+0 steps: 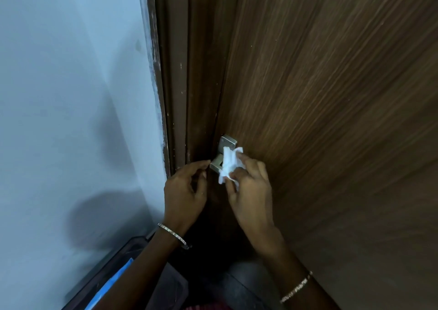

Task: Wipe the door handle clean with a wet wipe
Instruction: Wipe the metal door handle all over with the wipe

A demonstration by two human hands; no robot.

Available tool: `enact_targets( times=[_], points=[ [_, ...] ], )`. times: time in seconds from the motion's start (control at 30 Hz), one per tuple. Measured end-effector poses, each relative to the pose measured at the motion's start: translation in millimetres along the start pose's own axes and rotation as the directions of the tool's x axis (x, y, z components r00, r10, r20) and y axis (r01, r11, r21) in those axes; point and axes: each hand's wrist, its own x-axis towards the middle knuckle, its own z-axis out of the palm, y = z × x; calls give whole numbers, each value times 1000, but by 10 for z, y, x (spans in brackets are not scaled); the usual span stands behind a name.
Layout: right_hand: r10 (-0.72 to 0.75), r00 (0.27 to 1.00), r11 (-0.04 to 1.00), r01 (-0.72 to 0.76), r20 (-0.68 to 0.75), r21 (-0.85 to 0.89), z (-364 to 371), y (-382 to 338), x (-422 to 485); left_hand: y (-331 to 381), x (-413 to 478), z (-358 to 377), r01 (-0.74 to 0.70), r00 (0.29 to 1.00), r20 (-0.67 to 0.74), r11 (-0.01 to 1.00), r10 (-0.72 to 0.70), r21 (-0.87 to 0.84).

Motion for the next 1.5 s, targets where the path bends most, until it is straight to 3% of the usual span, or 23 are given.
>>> enact_targets(
  times=[0.17,0.27,0.33,0.43,0.5,0.57,0.7,0.77,0.87,0.97,1.17,1.37,1.5],
  points=[
    [-5,998,1000,4,61,12,153,-184,180,13,19,-11,-29,994,101,994,40,-109],
    [124,989,960,-141,83,244,134,-65,170,-14,69,-11,-132,964,217,984,155,-120],
    [204,958,853,-275,201,443,70,81,153,-23,105,5,-171,944,264,978,197,-117],
    [183,909,667,-394,373,632,-59,248,121,-54,152,40,-261,925,287,965,250,2],
    [178,881,540,-460,439,705,-119,280,86,-88,155,74,-308,933,231,943,275,124],
    [236,875,491,-482,422,726,-129,292,54,-109,161,87,-274,958,137,941,250,197],
    [374,877,573,-474,301,669,-109,358,-87,-41,242,69,-110,992,-30,964,121,243],
    [390,880,598,-466,272,651,-76,361,-182,27,278,76,-99,990,-66,955,122,280],
    [420,877,607,-463,234,645,-47,309,-269,87,312,176,-148,988,-3,939,157,311],
    [444,864,589,-480,235,650,-16,309,-271,144,448,336,-90,996,35,942,83,323],
    [472,850,520,-484,235,704,1,239,-300,293,448,469,17,995,-97,990,-3,142],
    [510,844,589,-484,166,647,60,104,-377,24,333,474,142,988,28,969,-150,201],
    [501,854,629,-468,136,621,26,99,-381,73,339,482,149,987,38,977,-156,155]
  ],
)
